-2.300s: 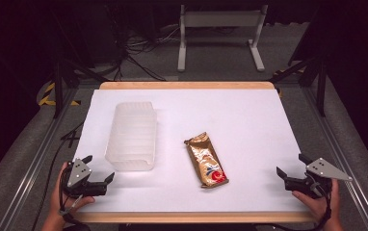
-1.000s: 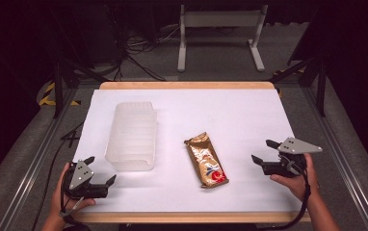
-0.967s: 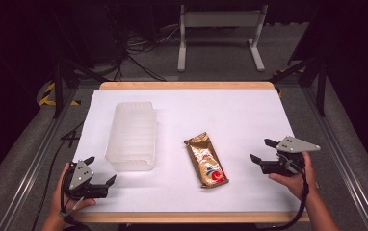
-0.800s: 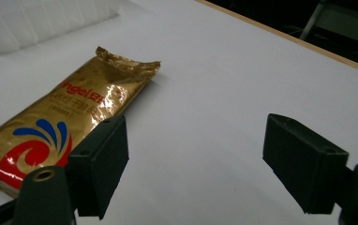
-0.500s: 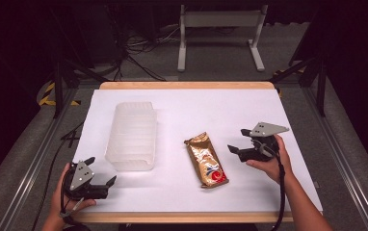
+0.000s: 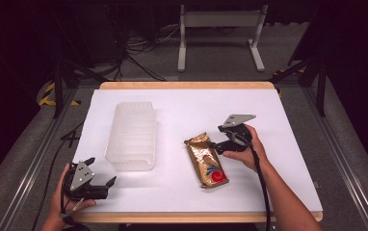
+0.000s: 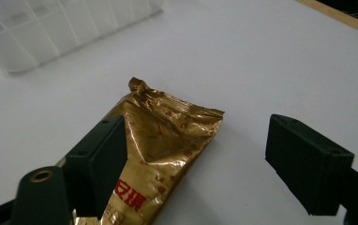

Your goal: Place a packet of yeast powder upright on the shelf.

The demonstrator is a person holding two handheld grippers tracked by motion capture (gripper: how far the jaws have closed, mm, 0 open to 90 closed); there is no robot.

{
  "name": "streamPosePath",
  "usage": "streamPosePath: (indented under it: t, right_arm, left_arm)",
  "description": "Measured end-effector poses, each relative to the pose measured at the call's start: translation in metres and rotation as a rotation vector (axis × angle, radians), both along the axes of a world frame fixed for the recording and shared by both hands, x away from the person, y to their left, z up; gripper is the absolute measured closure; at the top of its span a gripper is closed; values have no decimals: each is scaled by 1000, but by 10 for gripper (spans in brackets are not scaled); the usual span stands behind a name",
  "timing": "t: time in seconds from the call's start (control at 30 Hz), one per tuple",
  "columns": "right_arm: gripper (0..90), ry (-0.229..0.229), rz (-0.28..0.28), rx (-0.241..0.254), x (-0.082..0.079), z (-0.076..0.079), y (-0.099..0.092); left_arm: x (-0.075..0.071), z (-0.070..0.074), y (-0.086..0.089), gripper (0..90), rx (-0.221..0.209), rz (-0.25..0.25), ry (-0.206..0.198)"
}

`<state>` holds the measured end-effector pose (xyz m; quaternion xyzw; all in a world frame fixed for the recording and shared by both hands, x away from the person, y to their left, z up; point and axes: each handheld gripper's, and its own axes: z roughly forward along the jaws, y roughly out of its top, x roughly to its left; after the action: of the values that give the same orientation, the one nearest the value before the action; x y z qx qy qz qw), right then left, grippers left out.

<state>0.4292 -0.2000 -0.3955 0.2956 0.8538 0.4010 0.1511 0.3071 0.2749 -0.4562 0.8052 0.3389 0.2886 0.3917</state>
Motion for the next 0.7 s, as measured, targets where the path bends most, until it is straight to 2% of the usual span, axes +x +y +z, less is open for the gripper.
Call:
streamPosePath:
  t: [0.23,0.37,0.47,0.53,0.57,0.67,0.7]
  right_arm:
    - [212,38,-9,-17,18,-12,20]
    - [212,80,-21,-41,28,-24,26]
    - [213,110,-27,-40,33,-30,27]
    - [200,138,-32,-27,36,-33,28]
    - [194,167,-38,-20,38,-34,29]
    - [203,201,-36,-25,42,-35,31]
    - [203,226,-29,-25,44,-36,32]
  left_arm:
    - [0,0,1,44,2,-1,0]
    - [-1,0,2,45,1,1,-2]
    - [-1,0,2,45,1,1,-3]
    - [-1,0,2,45,1,2,-1]
    - [-1,0,2,45,0,1,-2]
    - [-1,0,1,45,0,4,-2]
    - [-1,0,1,45,0,4,-2]
